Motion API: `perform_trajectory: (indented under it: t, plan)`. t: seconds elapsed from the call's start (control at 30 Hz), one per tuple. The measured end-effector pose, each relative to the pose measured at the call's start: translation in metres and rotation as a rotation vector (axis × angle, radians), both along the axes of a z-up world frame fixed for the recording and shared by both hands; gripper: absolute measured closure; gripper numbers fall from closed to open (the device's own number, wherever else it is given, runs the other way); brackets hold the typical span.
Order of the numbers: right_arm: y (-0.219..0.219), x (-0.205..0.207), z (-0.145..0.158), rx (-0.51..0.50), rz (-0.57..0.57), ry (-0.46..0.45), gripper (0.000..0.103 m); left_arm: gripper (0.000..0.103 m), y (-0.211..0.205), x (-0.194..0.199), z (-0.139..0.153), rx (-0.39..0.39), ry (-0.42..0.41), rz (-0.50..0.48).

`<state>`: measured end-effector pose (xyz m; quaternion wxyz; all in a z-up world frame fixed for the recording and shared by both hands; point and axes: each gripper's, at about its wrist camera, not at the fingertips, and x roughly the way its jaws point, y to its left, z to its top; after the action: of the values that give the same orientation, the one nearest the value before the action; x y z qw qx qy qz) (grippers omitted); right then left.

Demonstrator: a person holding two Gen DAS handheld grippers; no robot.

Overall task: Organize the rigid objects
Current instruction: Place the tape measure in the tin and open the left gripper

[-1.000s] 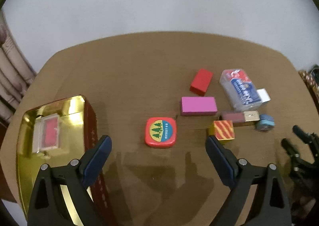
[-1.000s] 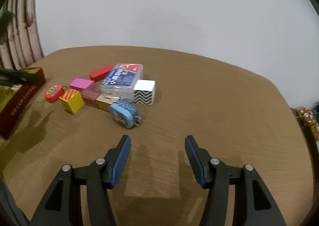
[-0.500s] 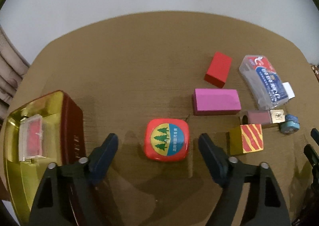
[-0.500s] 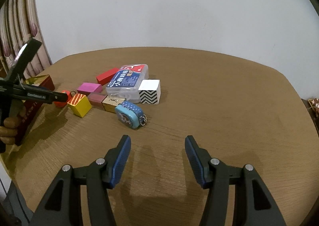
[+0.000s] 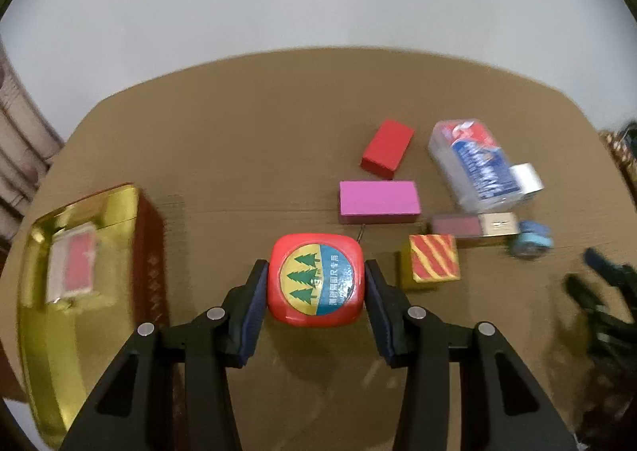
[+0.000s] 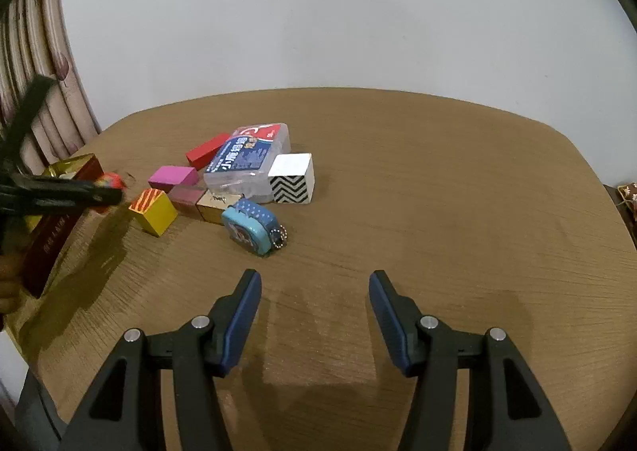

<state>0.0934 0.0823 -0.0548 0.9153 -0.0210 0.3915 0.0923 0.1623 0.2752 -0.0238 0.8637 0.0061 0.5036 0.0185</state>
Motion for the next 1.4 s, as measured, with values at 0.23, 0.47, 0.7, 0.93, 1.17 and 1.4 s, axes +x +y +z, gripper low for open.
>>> perform_trajectory:
  t: [0.23,0.47,0.7,0.93,1.17,1.4]
  plan:
    - [0.006,0.002,-0.003,-0.043,-0.002,0.011,0.045,0.060,0.096,-0.020,0.047,0.002,0.003,0.146]
    - [0.006,0.005,-0.006,-0.049,-0.009,0.030,0.045,0.060,0.178,0.012,0.020,0.009,0.079,0.257]
    - [0.009,0.006,-0.009,-0.061,0.001,0.047,0.045,0.060,0.171,0.055,-0.019,0.042,0.128,0.250]
    - [0.010,0.008,-0.012,-0.053,0.013,0.060,0.045,0.060,0.170,0.070,-0.037,0.031,0.143,0.264]
    - [0.010,0.008,-0.012,-0.047,0.011,0.057,0.045,0.043,0.164,0.053,-0.016,0.078,0.085,0.247]
    - [0.016,0.002,-0.007,-0.043,0.068,0.030,0.045,0.037,0.135,-0.009,0.043,0.078,-0.053,0.267]
